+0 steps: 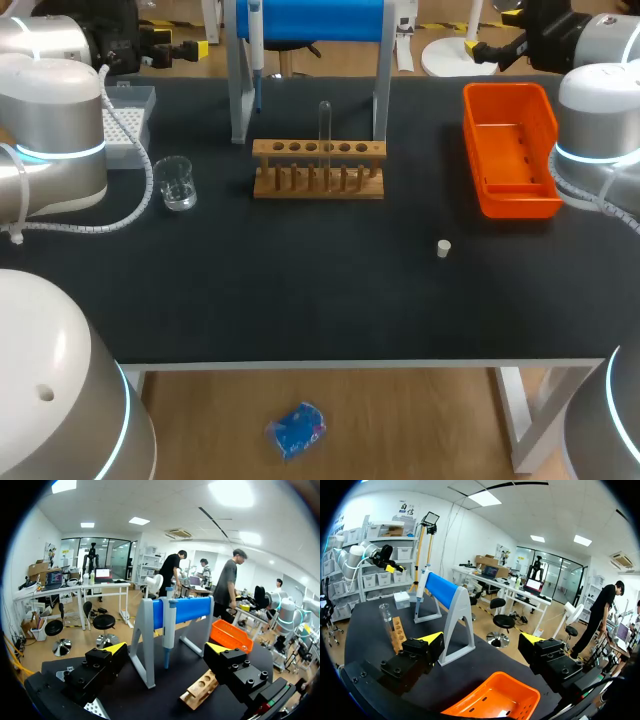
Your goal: Invert the test tube, pick up the pipette, mount the tip to pipette, aspirate from beaker and dispense into the tube, eject the tip, return the pipette, and cap with the stopper.
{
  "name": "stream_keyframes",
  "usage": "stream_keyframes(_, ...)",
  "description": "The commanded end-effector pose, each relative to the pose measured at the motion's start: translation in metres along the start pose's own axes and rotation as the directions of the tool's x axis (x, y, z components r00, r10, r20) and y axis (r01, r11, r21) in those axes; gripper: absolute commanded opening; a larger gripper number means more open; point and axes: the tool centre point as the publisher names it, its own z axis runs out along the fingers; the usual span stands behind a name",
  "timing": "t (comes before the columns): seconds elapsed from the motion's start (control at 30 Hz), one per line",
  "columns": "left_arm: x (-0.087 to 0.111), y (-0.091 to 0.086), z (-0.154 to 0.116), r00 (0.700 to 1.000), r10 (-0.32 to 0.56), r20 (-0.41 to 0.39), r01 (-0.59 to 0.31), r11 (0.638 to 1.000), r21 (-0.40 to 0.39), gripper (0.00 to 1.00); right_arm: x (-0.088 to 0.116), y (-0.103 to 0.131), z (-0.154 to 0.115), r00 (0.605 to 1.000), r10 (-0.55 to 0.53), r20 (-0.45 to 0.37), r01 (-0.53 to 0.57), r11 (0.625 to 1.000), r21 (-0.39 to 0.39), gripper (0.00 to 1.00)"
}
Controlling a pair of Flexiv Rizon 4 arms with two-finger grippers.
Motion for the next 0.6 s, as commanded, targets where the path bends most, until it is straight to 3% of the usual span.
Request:
stream_keyframes(0.03, 0.0, 0.001, 0.0, 1.0, 0.001, 0.002, -0.001, 1.0, 0.003, 1.0, 0.0, 0.0, 0.001, 1.0, 0.0, -0.001, 0.0, 1.0, 0.0, 1.0)
stream_keyframes(0.37, 0.0, 0.001, 0.0, 1.0, 0.001, 0.002, -0.001, 1.0, 0.003, 1.0, 0.0, 0.0, 0.001, 1.0, 0.0, -0.001, 0.0, 1.0, 0.0, 1.0)
stream_keyframes(0.6, 0.0, 0.001, 0.0, 1.0, 0.001, 0.002, -0.001, 1.0, 0.003, 1.0, 0.013, 0.018, -0.018, 0.974, 0.042, -0.222, -0.06, 0.995, -0.075, 1.0)
